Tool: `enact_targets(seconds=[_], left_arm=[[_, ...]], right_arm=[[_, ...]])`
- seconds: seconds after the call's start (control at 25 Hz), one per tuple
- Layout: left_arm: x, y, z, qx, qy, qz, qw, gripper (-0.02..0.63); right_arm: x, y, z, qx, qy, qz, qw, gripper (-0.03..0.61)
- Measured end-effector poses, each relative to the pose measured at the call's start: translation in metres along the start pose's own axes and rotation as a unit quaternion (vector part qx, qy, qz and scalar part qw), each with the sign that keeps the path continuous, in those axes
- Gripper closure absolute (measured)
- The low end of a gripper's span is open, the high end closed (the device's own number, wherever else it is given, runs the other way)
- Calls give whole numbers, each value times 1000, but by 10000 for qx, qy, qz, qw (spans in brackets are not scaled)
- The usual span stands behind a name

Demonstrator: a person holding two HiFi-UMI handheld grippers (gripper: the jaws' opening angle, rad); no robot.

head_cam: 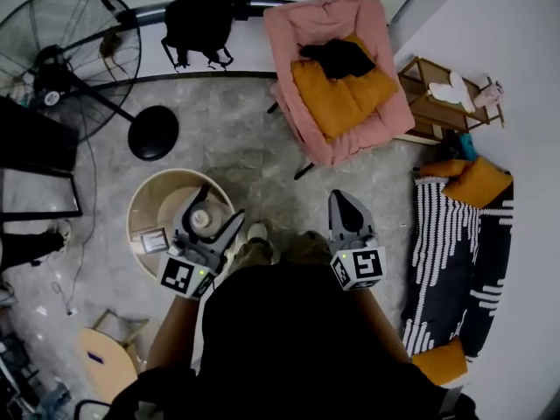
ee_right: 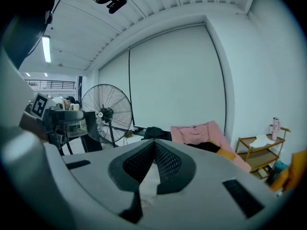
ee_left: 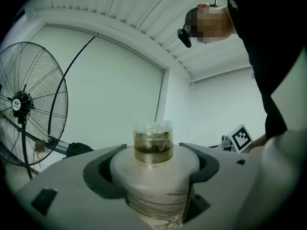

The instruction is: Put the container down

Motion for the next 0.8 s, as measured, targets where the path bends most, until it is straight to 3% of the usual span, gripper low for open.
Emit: enact_targets(seconds=[0.16,0.28,0.36,0.52,0.68,0.8], left_arm=[[-15,10,16,-255,-516,16,9983,262],[-35,16,29,-258,-1189,-153,9925,262],[-53,13,34,-24,-1782,-420,9831,262],[-84,4,26,138,-2874,-236,9574,262],[-95,1,6,297,-3878,-360,9206,262],[-93,15,-14,121,-4460,-360,8942,261]], right_arm=[[7,-6,47,-117,-737,-152,9971,557],[4,-12,92,-136,-1708,-377,9845,557],[5,-23,120,-119,-2198,-462,9744,557],[4,-50,165,-29,-3102,-568,9490,557],[-7,-59,200,-126,-3835,-810,9199,557],[-26,-51,213,-283,-4313,-865,8976,557]])
Point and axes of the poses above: the fingertips, and each gripper's own axes: z forward along the fingers, x to its right, y out of its underside, the point moved 1 cm from there along -z, backward along the fingers, and after that the axes turned 8 degrees about z, right-handed, at the moved point
